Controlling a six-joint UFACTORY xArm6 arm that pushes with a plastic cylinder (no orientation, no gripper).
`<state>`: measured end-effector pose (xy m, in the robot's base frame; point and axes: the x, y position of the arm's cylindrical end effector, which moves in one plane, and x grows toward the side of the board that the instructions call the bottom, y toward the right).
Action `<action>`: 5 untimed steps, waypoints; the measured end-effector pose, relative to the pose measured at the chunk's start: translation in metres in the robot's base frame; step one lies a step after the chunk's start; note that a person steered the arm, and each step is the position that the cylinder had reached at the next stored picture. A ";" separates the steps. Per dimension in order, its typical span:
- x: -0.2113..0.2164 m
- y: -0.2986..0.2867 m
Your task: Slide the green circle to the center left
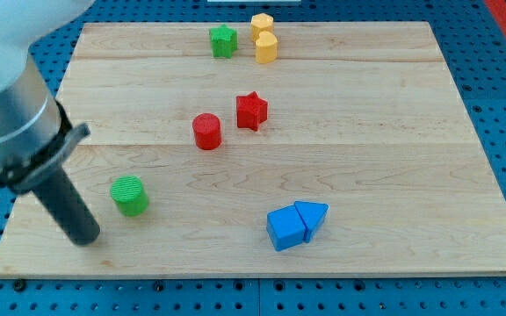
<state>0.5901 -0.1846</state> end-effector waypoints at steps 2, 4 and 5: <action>-0.052 0.042; -0.105 0.009; -0.124 -0.012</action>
